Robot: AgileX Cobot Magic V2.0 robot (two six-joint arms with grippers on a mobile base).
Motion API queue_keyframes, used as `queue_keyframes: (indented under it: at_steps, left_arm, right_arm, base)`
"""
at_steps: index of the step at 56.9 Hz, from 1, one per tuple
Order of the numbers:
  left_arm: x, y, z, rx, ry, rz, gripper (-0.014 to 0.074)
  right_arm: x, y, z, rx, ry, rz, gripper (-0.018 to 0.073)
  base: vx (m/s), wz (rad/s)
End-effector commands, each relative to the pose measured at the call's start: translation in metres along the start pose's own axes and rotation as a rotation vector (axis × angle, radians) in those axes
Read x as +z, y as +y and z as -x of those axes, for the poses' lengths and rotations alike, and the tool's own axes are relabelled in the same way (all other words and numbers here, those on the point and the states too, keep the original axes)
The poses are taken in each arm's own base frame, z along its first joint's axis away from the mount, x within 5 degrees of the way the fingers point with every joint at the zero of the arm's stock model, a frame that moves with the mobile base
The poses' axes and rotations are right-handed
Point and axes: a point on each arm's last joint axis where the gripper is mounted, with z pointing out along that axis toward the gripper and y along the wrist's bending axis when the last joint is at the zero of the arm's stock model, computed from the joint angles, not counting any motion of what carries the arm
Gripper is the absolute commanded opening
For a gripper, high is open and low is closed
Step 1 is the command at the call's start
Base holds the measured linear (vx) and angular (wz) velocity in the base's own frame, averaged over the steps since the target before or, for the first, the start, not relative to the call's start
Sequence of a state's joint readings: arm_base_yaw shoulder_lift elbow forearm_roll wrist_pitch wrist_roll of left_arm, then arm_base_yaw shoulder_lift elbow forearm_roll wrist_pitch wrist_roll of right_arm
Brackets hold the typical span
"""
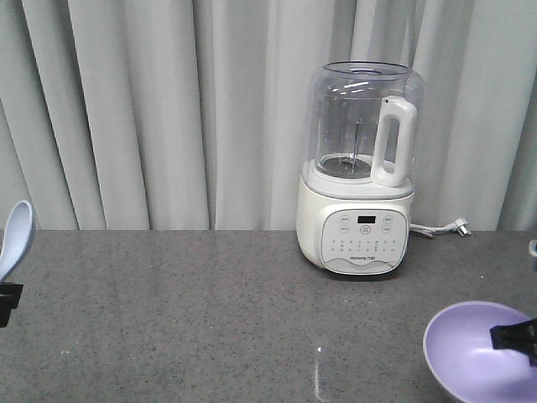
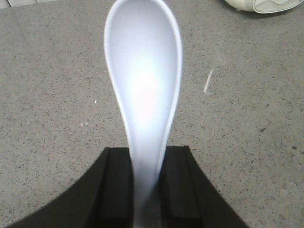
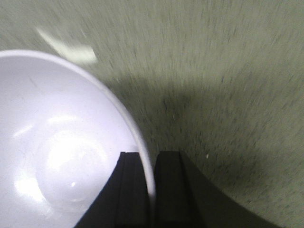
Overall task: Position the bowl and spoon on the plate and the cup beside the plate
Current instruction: 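Grasp the lavender bowl rim with the right gripper and lift it, then drive to the counter with the blue plate, holding spoon and bowl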
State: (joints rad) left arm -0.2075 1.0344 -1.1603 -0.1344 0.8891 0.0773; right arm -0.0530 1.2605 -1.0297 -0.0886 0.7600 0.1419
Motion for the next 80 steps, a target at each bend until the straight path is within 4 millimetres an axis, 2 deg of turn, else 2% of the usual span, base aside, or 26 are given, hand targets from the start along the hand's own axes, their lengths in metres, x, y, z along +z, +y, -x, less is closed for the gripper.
queue_keyframes:
  at_steps: [1, 2, 10, 18, 25, 40, 80]
  left_arm:
    - [-0.024, -0.004, 0.012, 0.002, -0.165, -0.012, -0.0006]
    - [-0.033, -0.005, 0.012, 0.004, -0.205, -0.011, -0.0006]
    - [-0.054, -0.007, 0.004, 0.009, -0.291, -0.009, -0.0004]
    - [-0.066, -0.009, -0.019, -0.023, -0.373, -0.030, -0.0003]
    - [-0.075, -0.011, -0.036, -0.059, -0.440, -0.067, -0.0003]
    - [-0.097, -0.012, -0.046, -0.054, -0.559, -0.065, -0.0003]
    - [-0.097, -0.012, -0.047, -0.054, -0.556, -0.065, -0.0003]
  right_arm:
    - [-0.059, 0.000, 0.011, -0.022, -0.263, 0.051, -0.0011]
    - [-0.084, 0.001, 0.007, -0.035, -0.345, 0.083, -0.0011]
    - [-0.146, 0.003, -0.012, -0.065, -0.551, 0.164, -0.0009]
    - [-0.185, 0.004, -0.034, -0.077, -0.667, 0.219, -0.0009]
    - [-0.202, 0.003, -0.046, -0.072, -0.722, 0.237, -0.0009]
    - [-0.205, 0.003, -0.048, -0.071, -0.733, 0.239, -0.0009]
    - [-0.204, 0.003, -0.047, -0.069, -0.728, 0.239, -0.0009]
  base:
    - [0.00, 0.00]
    - [0.00, 0.00]
    - [0.00, 0.00]
    - [0.00, 0.00]
    - [0.00, 0.00]
    - [0.00, 0.00]
    - [-0.01, -0.04]
